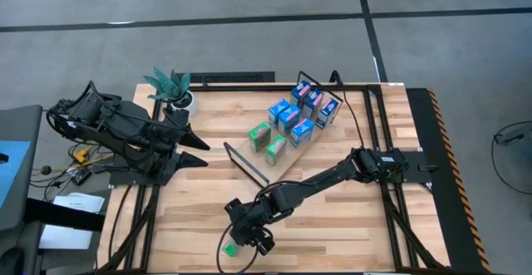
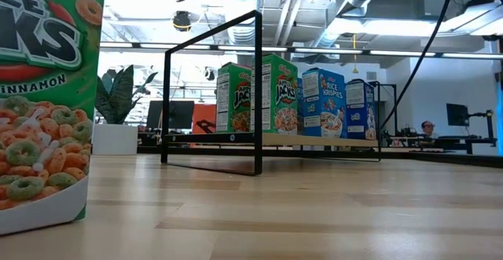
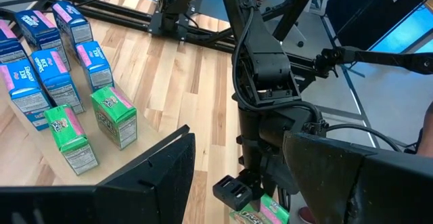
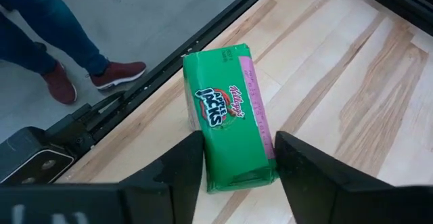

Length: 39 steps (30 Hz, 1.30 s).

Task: Stack cereal on shelf
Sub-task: Put the green cereal box on the shelf aligned with the green cereal boxes

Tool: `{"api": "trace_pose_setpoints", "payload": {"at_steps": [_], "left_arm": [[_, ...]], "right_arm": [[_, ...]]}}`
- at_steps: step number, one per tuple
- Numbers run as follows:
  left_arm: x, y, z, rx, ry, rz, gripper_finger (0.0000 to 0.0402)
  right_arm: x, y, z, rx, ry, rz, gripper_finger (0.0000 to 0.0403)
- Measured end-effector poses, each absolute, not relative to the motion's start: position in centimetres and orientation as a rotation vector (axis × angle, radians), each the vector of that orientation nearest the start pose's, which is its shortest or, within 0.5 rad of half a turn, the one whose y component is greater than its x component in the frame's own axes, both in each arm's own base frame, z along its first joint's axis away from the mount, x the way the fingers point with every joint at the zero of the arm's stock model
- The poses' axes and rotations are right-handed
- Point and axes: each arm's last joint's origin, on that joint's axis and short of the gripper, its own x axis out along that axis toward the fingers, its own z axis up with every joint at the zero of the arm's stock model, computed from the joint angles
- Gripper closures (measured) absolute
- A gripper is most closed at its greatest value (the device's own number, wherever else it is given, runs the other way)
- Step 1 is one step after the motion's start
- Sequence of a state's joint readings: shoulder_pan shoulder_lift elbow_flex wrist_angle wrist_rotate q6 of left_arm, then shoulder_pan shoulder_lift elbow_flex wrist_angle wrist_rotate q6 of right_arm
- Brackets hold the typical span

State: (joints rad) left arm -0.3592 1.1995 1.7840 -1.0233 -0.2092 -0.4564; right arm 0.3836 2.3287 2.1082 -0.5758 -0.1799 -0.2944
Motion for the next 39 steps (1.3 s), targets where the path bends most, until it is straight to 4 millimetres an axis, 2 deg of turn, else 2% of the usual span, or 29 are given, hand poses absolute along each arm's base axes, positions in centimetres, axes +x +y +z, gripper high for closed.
{"api": "trace_pose_setpoints", "payload": {"at_steps": [9, 16, 23, 27, 34, 39], "left_arm": [[17.3, -5.8, 49.4, -0.327, 0.446, -0.048, 0.0187], [17.3, -5.8, 49.4, -0.332, 0.445, -0.042, 0.0187], [17.3, -5.8, 49.4, -0.335, 0.442, -0.035, 0.0187], [17.3, -5.8, 49.4, -0.345, 0.439, -0.028, 0.0187], [17.3, -5.8, 49.4, -0.348, 0.434, -0.016, 0.0187], [17.3, -5.8, 49.5, -0.348, 0.428, -0.013, 0.0187]], "right_arm": [[47.9, 19.9, 23.0, -0.356, 0.745, 0.651, 0.0259], [47.1, 19.5, 24.6, -0.358, 0.792, 0.654, 0.0263], [45.4, 18.2, 29.2, -0.354, 0.824, 0.646, 0.0267], [44.0, 16.7, 31.5, -0.347, 0.859, 0.631, 0.0268], [39.3, 13.0, 38.1, -0.307, 0.866, 0.563, 0.0268], [35.6, 9.7, 42.0, -0.315, 0.855, 0.482, 0.0268]]}}
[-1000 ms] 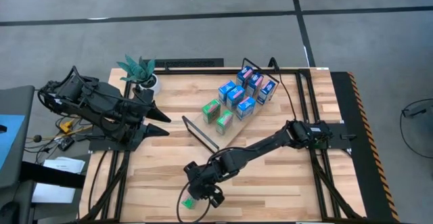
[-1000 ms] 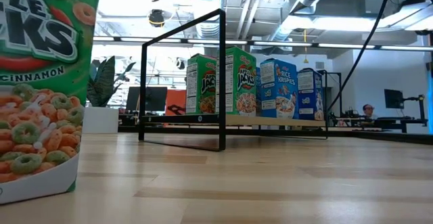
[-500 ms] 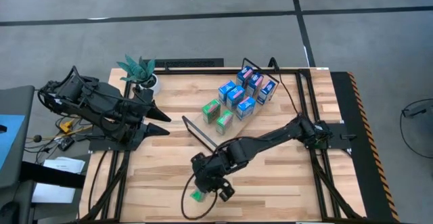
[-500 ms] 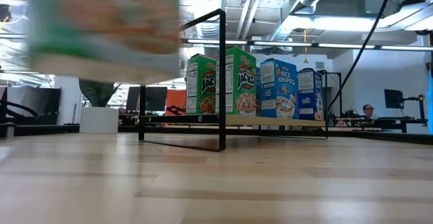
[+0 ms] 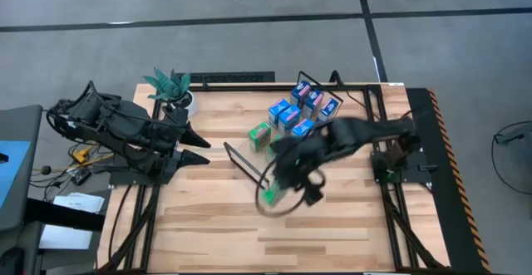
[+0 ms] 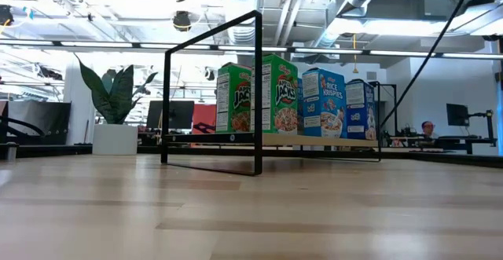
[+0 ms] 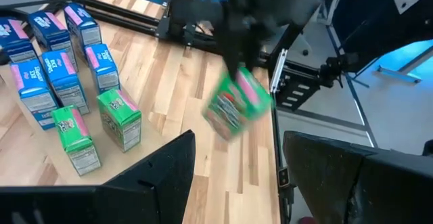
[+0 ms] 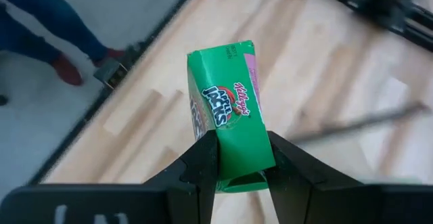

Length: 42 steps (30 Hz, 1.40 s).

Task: Stack cereal on shelf
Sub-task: Put the green cereal box on the shelf aligned with the green cereal boxes

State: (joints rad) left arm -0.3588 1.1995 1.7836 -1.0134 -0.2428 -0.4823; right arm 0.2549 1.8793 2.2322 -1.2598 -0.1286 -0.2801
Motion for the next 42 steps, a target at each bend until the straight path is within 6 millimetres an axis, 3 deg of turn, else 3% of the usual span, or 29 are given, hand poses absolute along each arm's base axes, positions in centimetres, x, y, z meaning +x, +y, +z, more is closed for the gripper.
{"api": "trace_pose_setpoints", "payload": {"at_steps": [4, 8, 15, 20, 25, 31, 37, 42], "left_arm": [[17.4, -5.8, 49.6, -0.352, 0.412, -0.022, 0.0187], [17.4, -5.9, 49.6, -0.326, 0.422, -0.058, 0.0187], [17.4, -5.9, 49.6, -0.201, 0.418, -0.097, 0.0187], [17.4, -5.8, 49.7, -0.137, 0.399, -0.059, 0.0187], [17.5, -5.4, 49.9, -0.086, 0.354, 0.067, 0.0187], [17.5, -5.0, 50.0, -0.122, 0.316, 0.221, 0.0187], [17.5, -4.9, 50.0, -0.185, 0.305, 0.246, 0.0187], [17.5, -4.9, 50.0, -0.190, 0.305, 0.247, 0.0187]], "right_arm": [[33.0, 6.7, 44.1, -0.313, 0.866, 0.428, 0.0268], [31.3, 4.2, 44.7, -0.287, 0.915, 0.376, 0.0268], [28.3, 2.5, 40.3, -0.166, 1.088, 0.314, 0.0268], [26.0, 3.3, 36.6, -0.133, 0.944, 0.308, 0.0269], [26.0, 3.6, 31.9, -0.299, 0.831, 0.378, 0.0269], [27.7, 1.1, 28.5, -0.434, 0.879, 0.388, 0.0269], [28.8, -1.5, 27.3, -0.391, 0.865, 0.474, 0.0269], [29.0, -2.6, 28.1, -0.412, 0.833, 0.469, 0.0269]]}}
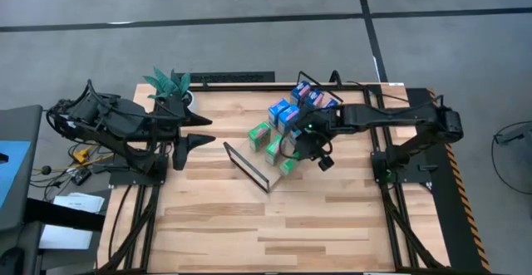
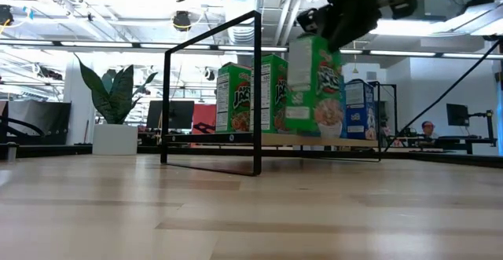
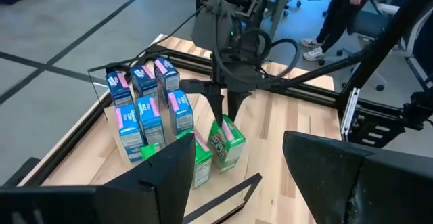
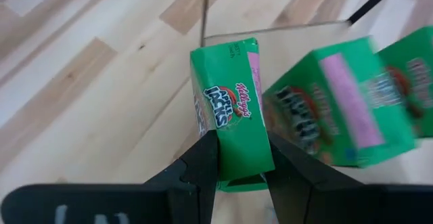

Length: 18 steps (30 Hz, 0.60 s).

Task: Stack cereal on shelf
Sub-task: Put the green cereal box on the shelf aligned with the green cereal boxes

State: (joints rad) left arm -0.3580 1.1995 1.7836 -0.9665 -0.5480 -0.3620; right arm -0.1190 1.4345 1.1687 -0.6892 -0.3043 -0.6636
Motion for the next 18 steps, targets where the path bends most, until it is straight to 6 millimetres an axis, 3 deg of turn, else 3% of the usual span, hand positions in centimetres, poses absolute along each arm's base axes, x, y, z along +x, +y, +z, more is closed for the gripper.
{"api": "trace_pose_setpoints", "payload": {"at_steps": [6, 18], "left_arm": [[17.5, -4.9, 50.0, -0.185, 0.306, 0.254, 0.0187], [17.5, -4.9, 50.0, -0.168, 0.306, 0.261, 0.0187]], "right_arm": [[29.2, -3.5, 29.1, -0.431, 0.796, 0.451, 0.0269], [30.9, -4.1, 26.9, -0.410, 0.815, 0.525, 0.0269]]}}
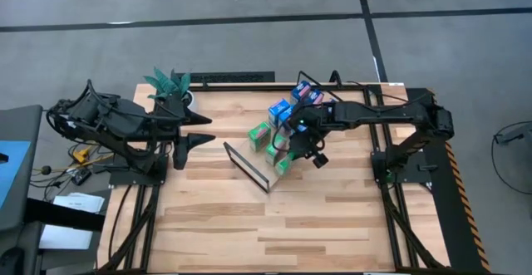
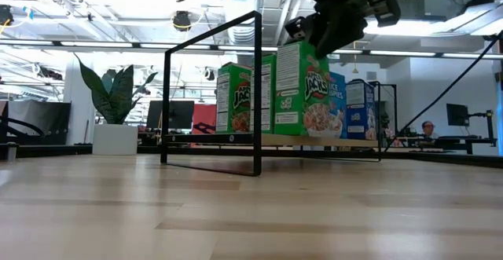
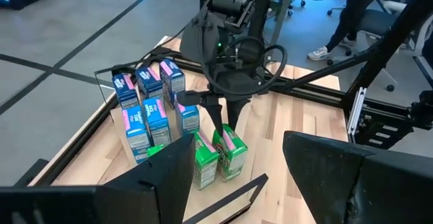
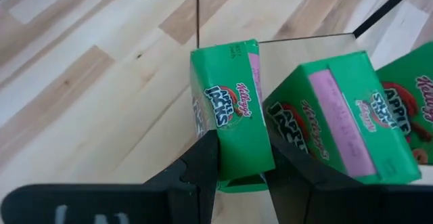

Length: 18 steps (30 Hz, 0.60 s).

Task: Stack cereal on shelf
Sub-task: Put the green cereal box on the shelf aligned with the green cereal boxes

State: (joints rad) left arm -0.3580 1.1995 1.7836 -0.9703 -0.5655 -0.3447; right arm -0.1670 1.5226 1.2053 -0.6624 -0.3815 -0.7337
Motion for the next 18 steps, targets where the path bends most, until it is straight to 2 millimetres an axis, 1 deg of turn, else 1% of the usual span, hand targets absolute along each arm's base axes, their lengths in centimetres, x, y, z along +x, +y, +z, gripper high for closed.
{"api": "trace_pose_setpoints", "payload": {"at_steps": [5, 9, 13, 18], "left_arm": [[17.4, -4.8, 50.0, -0.169, 0.301, 0.271, 0.0187], [17.4, -4.8, 50.0, -0.169, 0.298, 0.283, 0.0187], [17.4, -4.8, 50.0, -0.168, 0.298, 0.283, 0.0187], [17.4, -4.8, 50.0, -0.168, 0.298, 0.283, 0.0187]], "right_arm": [[31.0, -4.7, 27.1, -0.428, 0.801, 0.507, 0.0269], [31.0, -5.5, 27.7, -0.444, 0.795, 0.471, 0.0269], [30.9, -6.2, 27.7, -0.441, 0.797, 0.453, 0.0269], [30.8, -6.3, 27.7, -0.418, 0.795, 0.461, 0.0269]]}}
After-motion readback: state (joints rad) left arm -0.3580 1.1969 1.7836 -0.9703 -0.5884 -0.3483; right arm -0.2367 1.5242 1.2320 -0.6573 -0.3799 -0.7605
